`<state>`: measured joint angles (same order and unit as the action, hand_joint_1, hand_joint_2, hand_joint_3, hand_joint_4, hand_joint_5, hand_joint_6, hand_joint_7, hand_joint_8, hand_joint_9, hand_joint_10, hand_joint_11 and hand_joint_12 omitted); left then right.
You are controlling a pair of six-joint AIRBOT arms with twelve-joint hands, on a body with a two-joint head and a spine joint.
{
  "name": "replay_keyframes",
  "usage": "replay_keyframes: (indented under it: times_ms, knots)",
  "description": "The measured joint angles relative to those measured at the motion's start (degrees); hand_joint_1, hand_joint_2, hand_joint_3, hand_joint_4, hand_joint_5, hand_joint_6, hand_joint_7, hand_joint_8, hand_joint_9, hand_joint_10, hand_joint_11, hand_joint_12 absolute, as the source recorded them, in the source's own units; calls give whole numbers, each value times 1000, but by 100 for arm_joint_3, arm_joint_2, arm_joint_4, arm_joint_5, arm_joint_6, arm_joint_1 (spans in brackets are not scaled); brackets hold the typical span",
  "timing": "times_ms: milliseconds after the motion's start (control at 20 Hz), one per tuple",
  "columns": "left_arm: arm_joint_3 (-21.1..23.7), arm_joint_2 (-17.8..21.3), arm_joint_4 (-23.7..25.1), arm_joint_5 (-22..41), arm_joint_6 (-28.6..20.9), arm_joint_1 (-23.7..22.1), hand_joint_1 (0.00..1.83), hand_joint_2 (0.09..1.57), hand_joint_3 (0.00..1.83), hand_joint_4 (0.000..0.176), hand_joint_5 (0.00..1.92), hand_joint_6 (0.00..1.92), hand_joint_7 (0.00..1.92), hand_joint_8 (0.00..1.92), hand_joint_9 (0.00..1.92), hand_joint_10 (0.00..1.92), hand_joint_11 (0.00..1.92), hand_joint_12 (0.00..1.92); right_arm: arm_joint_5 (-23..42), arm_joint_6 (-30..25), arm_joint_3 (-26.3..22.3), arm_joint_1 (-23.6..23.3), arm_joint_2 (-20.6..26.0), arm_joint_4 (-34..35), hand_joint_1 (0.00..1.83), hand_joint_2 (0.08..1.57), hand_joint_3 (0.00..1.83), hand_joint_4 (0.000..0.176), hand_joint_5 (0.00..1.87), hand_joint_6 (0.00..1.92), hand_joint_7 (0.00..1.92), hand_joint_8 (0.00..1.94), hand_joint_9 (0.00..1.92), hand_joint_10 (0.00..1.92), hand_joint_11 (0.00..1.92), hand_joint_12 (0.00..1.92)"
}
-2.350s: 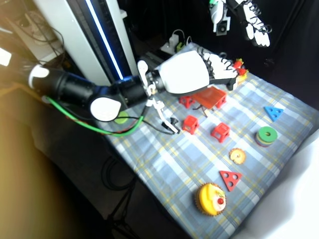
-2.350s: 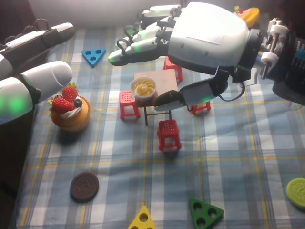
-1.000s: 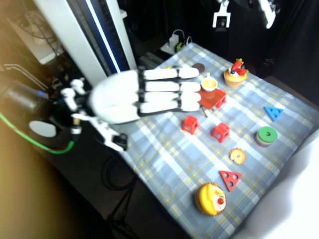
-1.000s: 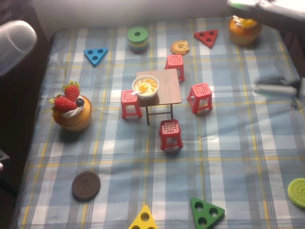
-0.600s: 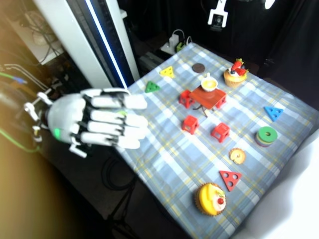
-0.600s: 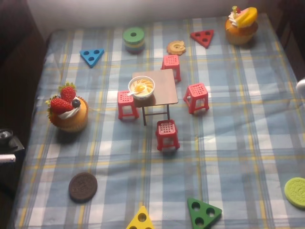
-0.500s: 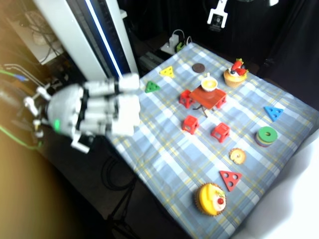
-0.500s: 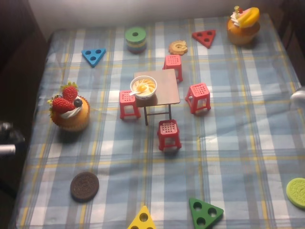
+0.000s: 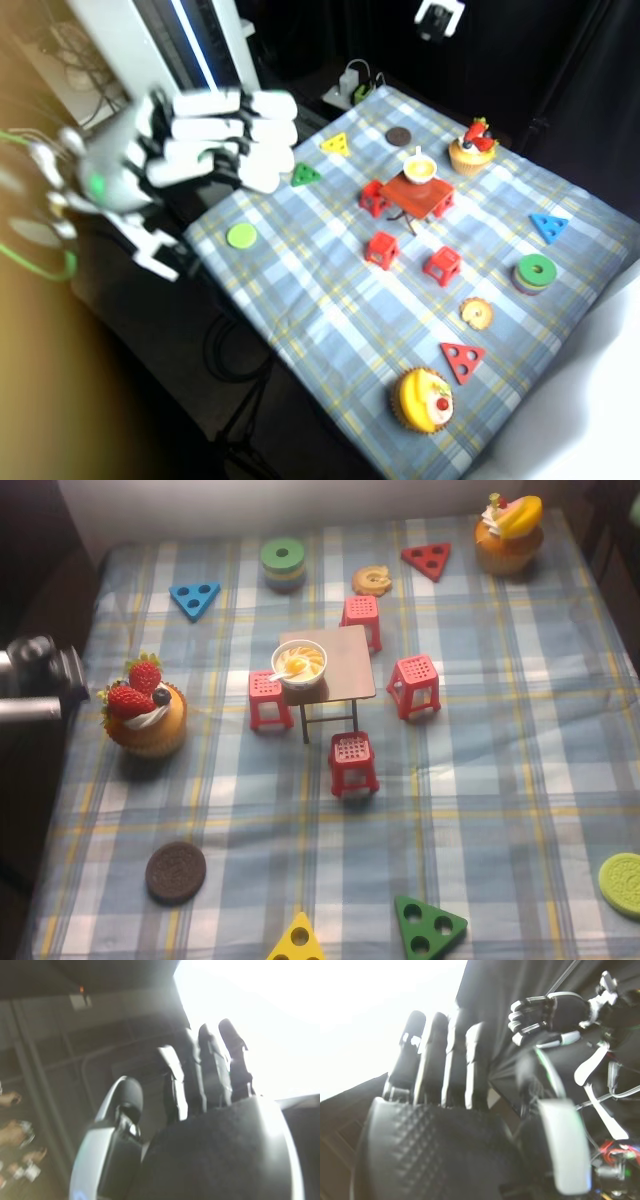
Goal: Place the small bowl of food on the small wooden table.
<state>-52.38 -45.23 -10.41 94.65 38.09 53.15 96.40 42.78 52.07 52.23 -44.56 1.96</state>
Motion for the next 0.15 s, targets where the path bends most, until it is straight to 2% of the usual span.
replay_keyframes:
  times_ms: [50,100,150]
  knots:
    - [0,-101,-28,-72,-190,0,86,1456,0,2,395,1635,545,1682,640,1757,506,1819,-72,-15,-87,-31,-74,188,391,1478,7,0,451,450,603,510,388,1164,67,1694]
    - [0,-136,-4,-109,-240,0,16,1425,0,0,419,1541,550,1707,632,1761,466,1839,-201,-20,-133,-42,-83,208,460,1507,4,0,459,180,593,318,451,865,63,1466]
    - [0,-188,-9,-111,-319,-33,2,1424,0,0,359,1593,543,1731,636,1743,464,1797,-223,-81,-133,-70,-127,170,1023,1467,0,0,501,79,445,1535,446,1237,222,1681]
